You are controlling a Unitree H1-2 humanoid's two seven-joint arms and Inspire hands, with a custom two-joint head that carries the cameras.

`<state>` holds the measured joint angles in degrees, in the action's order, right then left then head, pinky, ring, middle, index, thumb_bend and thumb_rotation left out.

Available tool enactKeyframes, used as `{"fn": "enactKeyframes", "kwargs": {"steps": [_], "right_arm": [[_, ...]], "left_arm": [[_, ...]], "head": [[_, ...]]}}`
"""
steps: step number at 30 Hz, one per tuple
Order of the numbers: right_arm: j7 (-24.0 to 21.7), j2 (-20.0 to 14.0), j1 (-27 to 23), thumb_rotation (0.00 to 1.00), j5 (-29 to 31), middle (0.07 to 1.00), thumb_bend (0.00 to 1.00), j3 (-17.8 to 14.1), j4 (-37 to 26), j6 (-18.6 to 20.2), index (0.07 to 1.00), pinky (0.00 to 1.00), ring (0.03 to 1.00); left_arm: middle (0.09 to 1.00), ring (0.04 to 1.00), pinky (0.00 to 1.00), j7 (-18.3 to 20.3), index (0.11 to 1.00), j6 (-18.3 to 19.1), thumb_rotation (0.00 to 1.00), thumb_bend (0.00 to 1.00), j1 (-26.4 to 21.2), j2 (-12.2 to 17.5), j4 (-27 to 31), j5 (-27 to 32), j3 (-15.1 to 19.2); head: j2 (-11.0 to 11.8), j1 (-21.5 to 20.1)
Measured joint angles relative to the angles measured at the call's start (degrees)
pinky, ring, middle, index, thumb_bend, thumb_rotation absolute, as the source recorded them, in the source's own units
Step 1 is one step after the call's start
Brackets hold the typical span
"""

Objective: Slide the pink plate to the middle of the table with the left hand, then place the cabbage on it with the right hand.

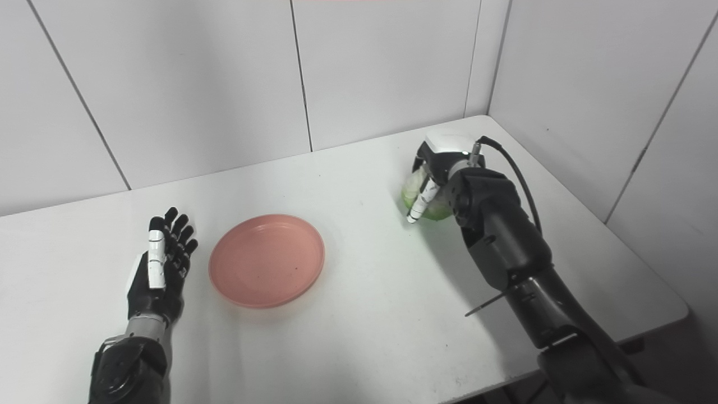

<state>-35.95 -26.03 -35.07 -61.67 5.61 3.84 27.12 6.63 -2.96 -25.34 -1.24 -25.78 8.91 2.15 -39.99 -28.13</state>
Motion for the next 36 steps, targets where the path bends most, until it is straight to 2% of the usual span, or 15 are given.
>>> {"fn": "enactKeyframes", "kwargs": {"steps": [1, 2, 3, 4, 9, 11, 13, 16, 18, 21, 23, 24, 29, 31, 36], "right_arm": [[0.1, 0.5, 0.0, 0.00, 0.0, 0.522, 0.53, 0.0, -0.8, 0.0, 0.471, 0.29, 0.399], [0.1, 1.0, -0.1, 0.00, 0.0, 0.465, 0.53, -0.1, -1.3, 0.0, 0.476, 0.25, 0.351], [0.1, 1.6, -0.3, 0.00, 0.0, 0.467, 0.53, -0.2, -2.0, 0.0, 0.478, 0.21, 0.299], [0.1, 2.1, -0.4, 0.00, 0.0, 0.469, 0.53, -0.1, -2.8, 0.0, 0.479, 0.17, 0.247], [-0.9, 4.2, -3.0, 0.00, -0.1, 0.403, 0.53, 0.9, -5.6, 0.0, 0.483, 0.19, 0.268], [-1.3, 5.1, -3.8, 0.00, 0.0, 0.427, 0.53, 1.2, -6.2, 0.0, 0.481, 0.20, 0.284], [-1.8, 6.2, -4.6, 0.00, 0.1, 0.457, 0.53, 2.3, -6.2, 0.0, 0.480, 0.20, 0.276], [-1.9, 7.5, -5.4, 0.00, 1.1, 0.405, 0.53, 4.5, -6.0, 0.0, 0.483, 0.20, 0.281], [-2.1, 8.3, -5.8, 0.00, 2.1, 0.412, 0.53, 5.9, -6.0, 0.0, 0.487, 0.24, 0.320], [-3.4, 9.6, -6.6, 0.00, 2.8, 0.433, 0.53, 6.7, -6.1, 0.0, 0.496, 0.27, 0.354], [-4.0, 10.4, -7.1, 0.00, 2.9, 0.464, 0.53, 7.1, -6.1, 0.0, 0.487, 0.21, 0.286], [-4.1, 10.6, -7.3, 0.00, 3.0, 0.421, 0.53, 7.7, -6.0, 0.0, 0.496, 0.19, 0.273], [-3.3, 12.6, -7.5, 0.00, 4.4, 0.472, 0.53, 12.2, -4.5, -0.4, 0.482, 0.19, 0.282], [-3.1, 13.4, -7.3, 0.00, 5.9, 0.418, 0.53, 13.1, -3.4, -0.4, 0.490, 0.22, 0.314], [1.0, 15.0, -7.2, 0.00, 9.2, 0.488, 0.52, 16.0, 2.1, -2.9, 0.485, 0.32, 0.409]], "left_arm": [[1.000, 1.000, 1.00, 0.0, 1.000, 0.0, 1.00, 0.76, 0.0, 0.0, 0.0, 0.0, 0.0], [1.000, 1.000, 1.00, -0.1, 1.000, 0.0, 1.00, 0.76, 0.0, -0.1, 0.0, 0.0, 0.0], [1.000, 1.000, 1.00, -0.3, 1.000, 0.0, 1.00, 0.76, 0.0, -0.2, 0.1, -0.1, -0.1], [1.000, 1.000, 1.00, -0.4, 1.000, 0.0, 1.00, 0.78, 0.1, -0.3, 0.2, -0.1, -0.1], [1.000, 1.000, 1.00, -1.9, 1.000, 0.1, 1.00, 0.77, 0.6, -1.8, 0.9, -0.3, -0.3], [1.000, 1.000, 1.00, -2.7, 1.000, 0.0, 1.00, 0.74, 0.6, -2.4, 0.8, -0.9, -0.5], [1.000, 1.000, 1.00, -3.2, 1.000, -0.1, 1.00, 0.75, 0.7, -2.8, 0.9, -1.4, -0.6], [1.000, 1.000, 1.00, -5.4, 1.000, -0.1, 1.00, 0.77, 0.9, -3.9, 1.3, -2.4, -0.6], [1.000, 1.000, 1.00, -6.4, 1.000, -0.4, 1.00, 0.76, 1.0, -4.9, 1.3, -2.8, -0.6], [1.000, 1.000, 1.00, -7.5, 1.000, -3.4, 1.00, 0.74, 1.0, -6.5, -0.4, -2.9, -0.6], [1.000, 1.000, 1.00, -8.2, 1.000, -6.3, 1.00, 0.70, 0.4, -7.4, -2.4, -3.1, -0.2], [1.000, 1.000, 1.00, -8.9, 1.000, -7.2, 1.00, 0.71, -0.2, -7.8, -3.5, -3.2, 0.1], [0.995, 1.000, 1.00, -12.4, 1.000, -10.1, 1.00, 0.73, -2.7, -8.3, -8.0, -5.4, 0.0], [0.993, 1.000, 1.00, -12.9, 1.000, -11.0, 1.00, 0.73, -3.5, -8.6, -9.3, -5.6, -0.1], [0.982, 0.980, 1.00, -14.5, 1.000, -12.3, 1.00, 0.73, -3.7, -8.9, -9.8, -6.0, 0.3]], "head": [[-0.1, 0.6], [-0.1, 0.6], [-0.3, 1.4], [-0.6, 4.5], [-0.4, 9.9], [-0.5, 13.2], [-0.6, 14.1], [-0.9, 17.1], [-1.2, 21.3], [-1.4, 23.3], [-1.5, 25.0], [-1.1, 26.7], [-0.1, 28.5], [0.2, 28.8], [0.3, 29.1]]}}
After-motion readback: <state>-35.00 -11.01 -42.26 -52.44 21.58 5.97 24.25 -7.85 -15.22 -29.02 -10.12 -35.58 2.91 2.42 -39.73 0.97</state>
